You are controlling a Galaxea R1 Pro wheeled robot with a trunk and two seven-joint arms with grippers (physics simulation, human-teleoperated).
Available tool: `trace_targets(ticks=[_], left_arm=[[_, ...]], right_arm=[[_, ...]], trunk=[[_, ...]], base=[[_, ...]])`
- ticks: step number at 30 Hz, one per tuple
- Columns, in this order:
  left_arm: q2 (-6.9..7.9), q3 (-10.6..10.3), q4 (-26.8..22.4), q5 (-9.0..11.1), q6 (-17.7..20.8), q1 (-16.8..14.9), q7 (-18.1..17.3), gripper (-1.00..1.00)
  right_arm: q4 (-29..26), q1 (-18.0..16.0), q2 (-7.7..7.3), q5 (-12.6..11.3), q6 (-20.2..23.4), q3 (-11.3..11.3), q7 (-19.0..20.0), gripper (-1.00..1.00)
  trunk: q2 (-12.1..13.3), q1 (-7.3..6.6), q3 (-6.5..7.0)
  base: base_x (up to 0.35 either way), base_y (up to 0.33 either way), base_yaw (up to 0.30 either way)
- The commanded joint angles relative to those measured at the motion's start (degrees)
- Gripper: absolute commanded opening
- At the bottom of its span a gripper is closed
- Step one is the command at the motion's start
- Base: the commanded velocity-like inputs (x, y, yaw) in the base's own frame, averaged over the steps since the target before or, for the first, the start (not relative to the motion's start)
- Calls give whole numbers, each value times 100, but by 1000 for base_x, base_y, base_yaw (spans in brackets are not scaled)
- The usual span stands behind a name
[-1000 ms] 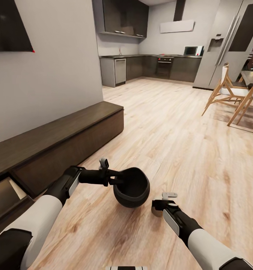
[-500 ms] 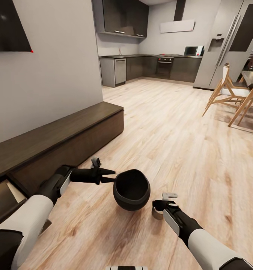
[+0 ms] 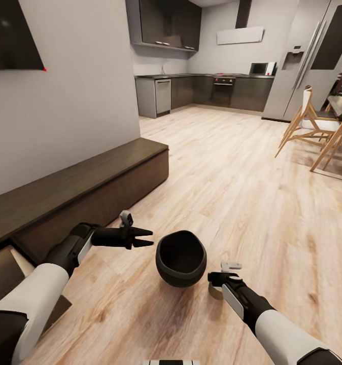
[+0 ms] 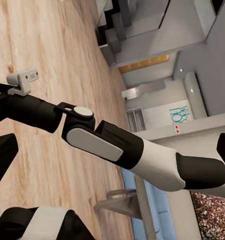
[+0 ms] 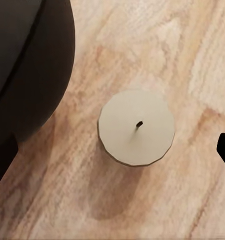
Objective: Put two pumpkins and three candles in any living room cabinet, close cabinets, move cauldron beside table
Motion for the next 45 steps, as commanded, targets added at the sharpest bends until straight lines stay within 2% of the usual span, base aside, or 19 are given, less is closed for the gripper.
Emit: trace_targets(ticks=[1, 8, 15, 31, 37, 45], left_arm=[[31, -31, -2, 32, 61, -4, -13, 100], [73, -31, -5, 34, 61, -4, -13, 100], [83, -30, -6, 35, 61, -4, -13, 100], [83, -30, -6, 35, 61, -4, -13, 100], [83, -30, -6, 35, 61, -4, -13, 100], [83, -30, -6, 35, 61, -4, -13, 100]], right_arm=[[1, -3, -6, -41, 29, 42, -48, 100], [21, -3, -6, -41, 29, 40, -49, 100], [43, -3, -14, -42, 29, 25, -49, 100], [68, -3, -23, -42, -26, 19, -51, 100], [108, -3, -30, -40, -71, 17, -77, 100], [166, -3, -25, -39, -286, 13, -98, 100]], trunk=[[-2, -1, -5], [-2, -1, -5], [-11, 17, -160], [-11, 17, -160], [-19, 33, -293], [-19, 33, -293]], base=[[17, 23, 0], [7, 10, 0], [0, 0, 0], [0, 0, 0], [0, 0, 0], [0, 0, 0]])
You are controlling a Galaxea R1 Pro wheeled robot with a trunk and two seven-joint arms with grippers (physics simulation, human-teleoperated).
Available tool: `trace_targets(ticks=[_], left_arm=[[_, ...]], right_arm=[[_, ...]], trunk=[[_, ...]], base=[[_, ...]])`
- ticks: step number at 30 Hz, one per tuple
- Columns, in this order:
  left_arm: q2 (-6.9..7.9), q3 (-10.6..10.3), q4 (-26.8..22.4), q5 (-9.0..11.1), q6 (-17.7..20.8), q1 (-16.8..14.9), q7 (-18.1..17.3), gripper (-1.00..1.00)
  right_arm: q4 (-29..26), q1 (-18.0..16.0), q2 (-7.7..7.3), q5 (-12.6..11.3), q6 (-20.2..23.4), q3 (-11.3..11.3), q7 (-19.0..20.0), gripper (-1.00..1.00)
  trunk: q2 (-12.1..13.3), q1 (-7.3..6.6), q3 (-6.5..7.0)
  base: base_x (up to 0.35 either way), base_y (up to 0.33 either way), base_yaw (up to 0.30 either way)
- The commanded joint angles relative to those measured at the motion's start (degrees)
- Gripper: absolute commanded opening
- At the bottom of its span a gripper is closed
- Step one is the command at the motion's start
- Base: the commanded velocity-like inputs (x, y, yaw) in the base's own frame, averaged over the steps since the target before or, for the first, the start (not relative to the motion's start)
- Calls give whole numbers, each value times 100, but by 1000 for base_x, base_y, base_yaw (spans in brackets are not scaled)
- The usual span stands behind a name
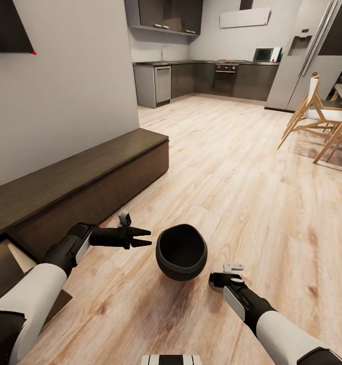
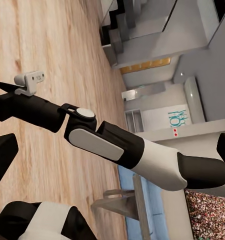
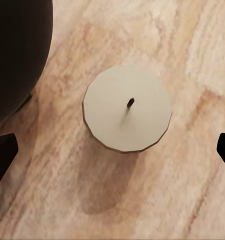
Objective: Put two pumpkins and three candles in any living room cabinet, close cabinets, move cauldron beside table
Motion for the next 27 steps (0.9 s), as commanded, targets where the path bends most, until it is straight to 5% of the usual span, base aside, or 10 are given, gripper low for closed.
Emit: trace_targets(ticks=[1, 18, 27], left_arm=[[8, -30, 0, 29, 61, -4, -14, 100], [9, -30, 0, 29, 61, -4, -14, 100], [16, -30, -8, 36, 61, -4, -14, 100]], right_arm=[[-12, -2, -7, -40, 13, 45, -46, 100], [-7, -2, -3, -42, -138, 23, -49, 100], [-7, -2, 15, -9, -295, -371, -49, 100]], trunk=[[-2, -1, -5], [-17, 27, -248], [-22, 38, -337]], base=[[0, 0, 0], [0, 0, 0], [0, 0, 0]])
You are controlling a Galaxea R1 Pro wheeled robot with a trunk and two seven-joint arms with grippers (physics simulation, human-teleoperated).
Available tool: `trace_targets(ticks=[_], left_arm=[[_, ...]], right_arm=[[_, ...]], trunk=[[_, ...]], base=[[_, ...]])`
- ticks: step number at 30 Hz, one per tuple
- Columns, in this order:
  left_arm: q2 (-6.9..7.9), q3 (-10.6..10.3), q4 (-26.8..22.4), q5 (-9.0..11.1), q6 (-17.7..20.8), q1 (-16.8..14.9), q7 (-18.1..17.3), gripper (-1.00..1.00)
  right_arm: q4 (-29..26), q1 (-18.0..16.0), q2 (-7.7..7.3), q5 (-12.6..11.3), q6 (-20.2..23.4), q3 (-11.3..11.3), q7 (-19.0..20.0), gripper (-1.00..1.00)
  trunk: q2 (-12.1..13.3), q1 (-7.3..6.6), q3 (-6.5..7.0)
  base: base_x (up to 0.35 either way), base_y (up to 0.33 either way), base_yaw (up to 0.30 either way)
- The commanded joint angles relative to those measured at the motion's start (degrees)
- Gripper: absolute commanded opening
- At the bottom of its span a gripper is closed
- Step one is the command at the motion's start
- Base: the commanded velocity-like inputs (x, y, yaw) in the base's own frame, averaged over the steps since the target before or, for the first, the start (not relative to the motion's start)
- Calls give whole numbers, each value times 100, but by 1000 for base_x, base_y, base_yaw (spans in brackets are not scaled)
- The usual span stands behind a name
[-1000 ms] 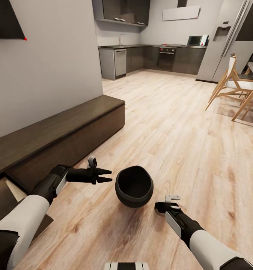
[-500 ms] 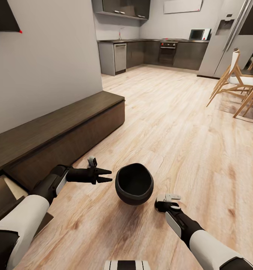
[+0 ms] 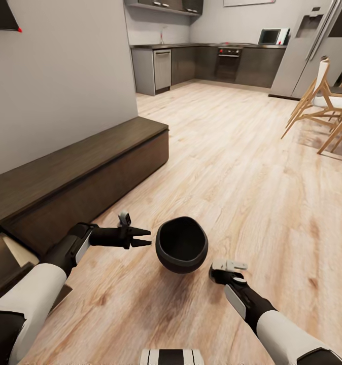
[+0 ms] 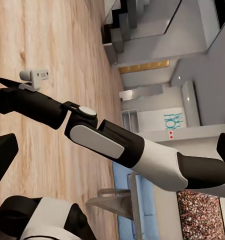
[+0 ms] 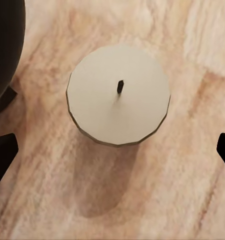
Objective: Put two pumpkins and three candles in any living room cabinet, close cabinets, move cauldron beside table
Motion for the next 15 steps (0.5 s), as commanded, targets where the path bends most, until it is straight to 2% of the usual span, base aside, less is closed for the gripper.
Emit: trace_targets(ticks=[1, 7, 15], left_arm=[[8, -30, 0, 30, 61, -4, -15, 100], [8, -30, 0, 29, 61, -4, -15, 100], [8, -30, -6, 33, 61, -4, -15, 100]], right_arm=[[-14, -2, -4, -24, 30, 36, -46, 100], [-14, -2, -1, -7, 18, 11, -46, 100], [-13, -2, 0, 0, 16, 6, -46, 100]], trunk=[[-4, 1, -27], [-12, 16, -160], [-12, 16, -160]], base=[[0, 0, 0], [0, 0, 0], [0, 0, 0]])
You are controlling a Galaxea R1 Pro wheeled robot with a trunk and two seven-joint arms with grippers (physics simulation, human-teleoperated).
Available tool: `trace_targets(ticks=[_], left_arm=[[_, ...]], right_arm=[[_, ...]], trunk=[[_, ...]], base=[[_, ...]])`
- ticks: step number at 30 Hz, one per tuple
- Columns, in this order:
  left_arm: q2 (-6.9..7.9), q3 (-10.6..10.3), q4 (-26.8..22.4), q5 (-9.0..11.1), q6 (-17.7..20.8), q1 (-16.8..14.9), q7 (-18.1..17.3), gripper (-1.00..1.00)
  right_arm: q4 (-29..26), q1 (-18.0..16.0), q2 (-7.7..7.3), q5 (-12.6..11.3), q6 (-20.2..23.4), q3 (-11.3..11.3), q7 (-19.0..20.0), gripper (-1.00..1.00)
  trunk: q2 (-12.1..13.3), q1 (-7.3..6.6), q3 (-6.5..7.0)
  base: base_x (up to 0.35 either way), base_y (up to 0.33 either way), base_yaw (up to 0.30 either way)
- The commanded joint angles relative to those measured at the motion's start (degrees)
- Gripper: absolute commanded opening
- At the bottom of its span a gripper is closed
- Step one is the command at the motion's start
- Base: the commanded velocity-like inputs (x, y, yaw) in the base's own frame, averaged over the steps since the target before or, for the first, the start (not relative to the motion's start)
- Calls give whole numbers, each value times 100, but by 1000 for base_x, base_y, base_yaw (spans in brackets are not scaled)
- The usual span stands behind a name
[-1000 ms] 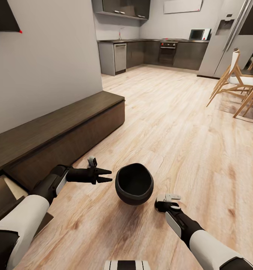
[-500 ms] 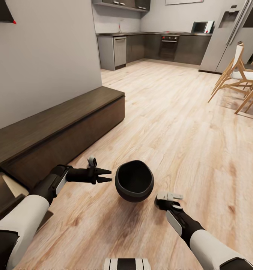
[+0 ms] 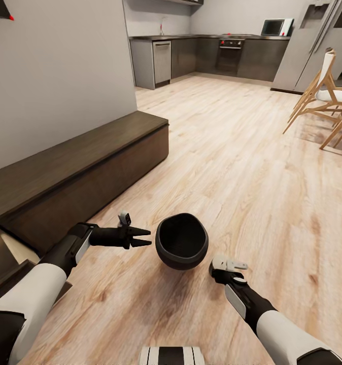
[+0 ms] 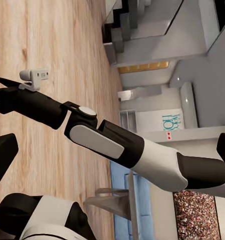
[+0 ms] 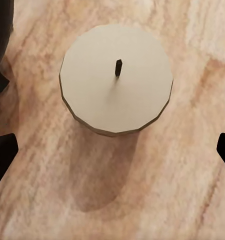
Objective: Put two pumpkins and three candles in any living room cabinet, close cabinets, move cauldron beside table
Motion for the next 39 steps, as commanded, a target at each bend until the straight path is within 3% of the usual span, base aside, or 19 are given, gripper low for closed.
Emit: trace_targets(ticks=[1, 7, 39], left_arm=[[8, -30, -1, 29, 61, -4, -15, 100], [8, -31, -17, 29, 61, -4, -15, 100], [8, -22, -56, 37, 61, -4, -15, 100]], right_arm=[[-11, -2, -3, -27, 34, 41, -45, 100], [-8, -2, 3, -26, 33, 41, -45, 100], [-5, -2, 21, -11, 33, 41, -54, 100]], trunk=[[-2, -1, -4], [-7, 9, -93], [-7, 9, -93]], base=[[0, 0, 0], [0, 0, 0], [30, 0, 0]])
